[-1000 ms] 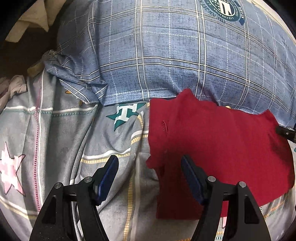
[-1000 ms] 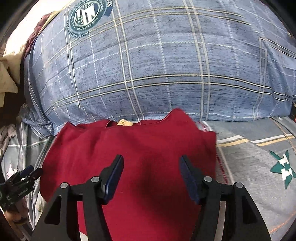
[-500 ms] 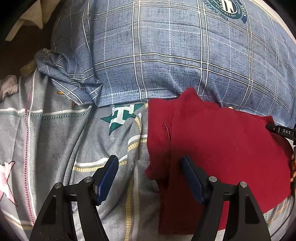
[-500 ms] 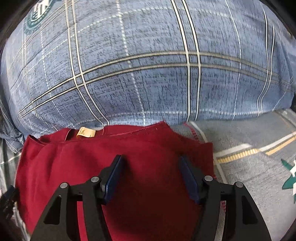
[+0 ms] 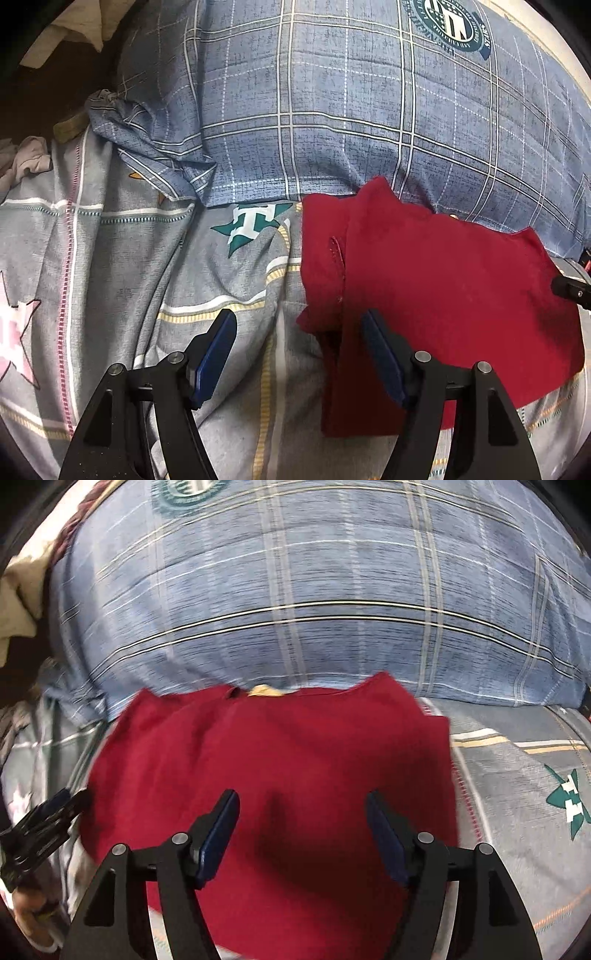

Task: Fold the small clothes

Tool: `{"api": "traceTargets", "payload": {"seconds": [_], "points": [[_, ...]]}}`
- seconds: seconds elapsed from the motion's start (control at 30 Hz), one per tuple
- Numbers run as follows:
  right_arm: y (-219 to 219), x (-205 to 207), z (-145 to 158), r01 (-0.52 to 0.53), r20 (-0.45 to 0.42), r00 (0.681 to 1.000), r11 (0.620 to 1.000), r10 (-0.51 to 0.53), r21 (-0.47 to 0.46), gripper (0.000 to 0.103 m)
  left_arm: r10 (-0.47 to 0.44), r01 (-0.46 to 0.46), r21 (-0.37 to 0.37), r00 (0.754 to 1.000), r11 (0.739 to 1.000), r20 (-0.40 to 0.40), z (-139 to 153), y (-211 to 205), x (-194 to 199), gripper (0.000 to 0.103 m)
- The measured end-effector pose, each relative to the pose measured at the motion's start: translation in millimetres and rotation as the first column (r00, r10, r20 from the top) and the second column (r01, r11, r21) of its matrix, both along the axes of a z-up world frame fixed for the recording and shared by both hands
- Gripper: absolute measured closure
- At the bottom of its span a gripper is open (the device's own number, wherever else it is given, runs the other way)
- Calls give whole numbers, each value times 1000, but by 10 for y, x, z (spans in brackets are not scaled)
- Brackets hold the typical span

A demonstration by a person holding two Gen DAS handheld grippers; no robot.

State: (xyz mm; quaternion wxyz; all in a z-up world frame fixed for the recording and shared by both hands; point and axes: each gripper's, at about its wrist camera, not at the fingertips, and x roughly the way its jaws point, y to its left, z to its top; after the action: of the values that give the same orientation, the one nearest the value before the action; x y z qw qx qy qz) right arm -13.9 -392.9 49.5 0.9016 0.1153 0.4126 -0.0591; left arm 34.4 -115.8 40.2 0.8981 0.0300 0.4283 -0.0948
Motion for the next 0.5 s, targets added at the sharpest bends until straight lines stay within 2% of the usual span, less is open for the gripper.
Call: {"api": "traceTargets", "payload": {"seconds": [0.23, 0.5], "points": [[422, 193, -5, -75, -4, 997, 997, 75, 4, 29, 15, -16, -60, 1000, 998, -24, 21, 115, 8, 30], [774, 653, -92, -143, 0, 990, 988, 143, 56, 29, 8, -11, -41, 998, 999, -67, -76, 110, 138, 29]]}}
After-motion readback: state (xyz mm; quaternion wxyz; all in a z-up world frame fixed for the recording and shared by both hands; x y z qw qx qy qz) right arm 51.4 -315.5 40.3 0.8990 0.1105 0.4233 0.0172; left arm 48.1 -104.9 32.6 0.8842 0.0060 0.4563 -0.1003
